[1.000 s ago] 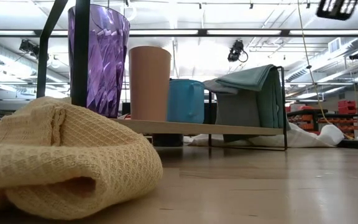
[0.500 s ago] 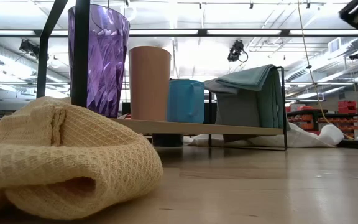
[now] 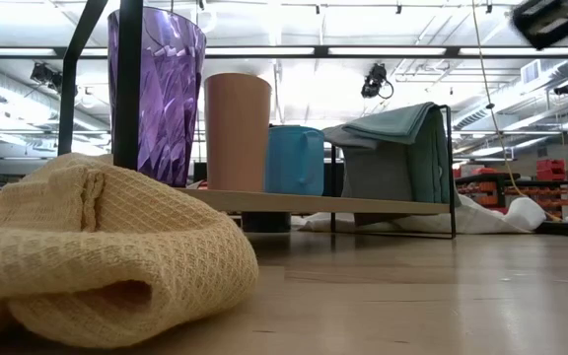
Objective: Stack small to large cups/mugs on shelf
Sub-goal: Put the transparent mug on the shelf
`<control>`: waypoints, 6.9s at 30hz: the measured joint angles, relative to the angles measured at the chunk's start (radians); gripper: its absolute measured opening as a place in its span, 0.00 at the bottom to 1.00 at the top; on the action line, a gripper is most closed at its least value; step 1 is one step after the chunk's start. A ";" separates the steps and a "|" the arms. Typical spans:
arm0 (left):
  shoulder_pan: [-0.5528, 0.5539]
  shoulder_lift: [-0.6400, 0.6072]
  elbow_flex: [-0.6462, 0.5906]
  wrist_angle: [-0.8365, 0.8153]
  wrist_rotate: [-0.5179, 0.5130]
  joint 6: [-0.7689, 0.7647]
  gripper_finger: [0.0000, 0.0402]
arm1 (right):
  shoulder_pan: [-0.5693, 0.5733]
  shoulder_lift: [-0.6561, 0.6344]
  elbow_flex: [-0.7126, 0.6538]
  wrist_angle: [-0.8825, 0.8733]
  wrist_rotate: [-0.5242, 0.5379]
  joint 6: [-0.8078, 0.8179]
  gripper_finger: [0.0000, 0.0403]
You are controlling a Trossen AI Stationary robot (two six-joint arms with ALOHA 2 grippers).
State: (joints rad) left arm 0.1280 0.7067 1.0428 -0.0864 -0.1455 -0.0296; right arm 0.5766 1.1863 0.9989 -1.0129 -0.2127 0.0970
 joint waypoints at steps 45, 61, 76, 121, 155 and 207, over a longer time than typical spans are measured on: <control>-0.001 -0.002 0.001 -0.021 0.064 0.016 0.18 | 0.011 0.370 0.188 0.019 0.048 0.016 0.30; -0.001 -0.002 0.001 -0.022 0.064 0.018 0.18 | 0.010 0.371 0.188 0.017 0.029 0.015 0.02; -0.001 -0.002 0.001 -0.023 0.064 0.042 0.18 | 0.008 0.329 0.249 -0.076 0.016 0.042 0.01; -0.001 -0.002 0.001 -0.024 0.063 0.068 0.16 | -0.572 0.370 0.430 -0.172 0.387 0.693 0.00; -0.001 -0.002 0.001 -0.046 0.064 0.059 0.19 | -0.666 0.440 0.429 -0.125 0.512 0.611 0.00; -0.001 -0.003 0.001 -0.061 0.064 0.037 0.18 | -0.732 0.536 0.430 -0.006 0.519 0.525 0.04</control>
State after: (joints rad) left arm 0.1272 0.7040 1.0435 -0.1478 -0.0814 0.0074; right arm -0.1551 1.7222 1.4288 -1.0185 0.3063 0.6224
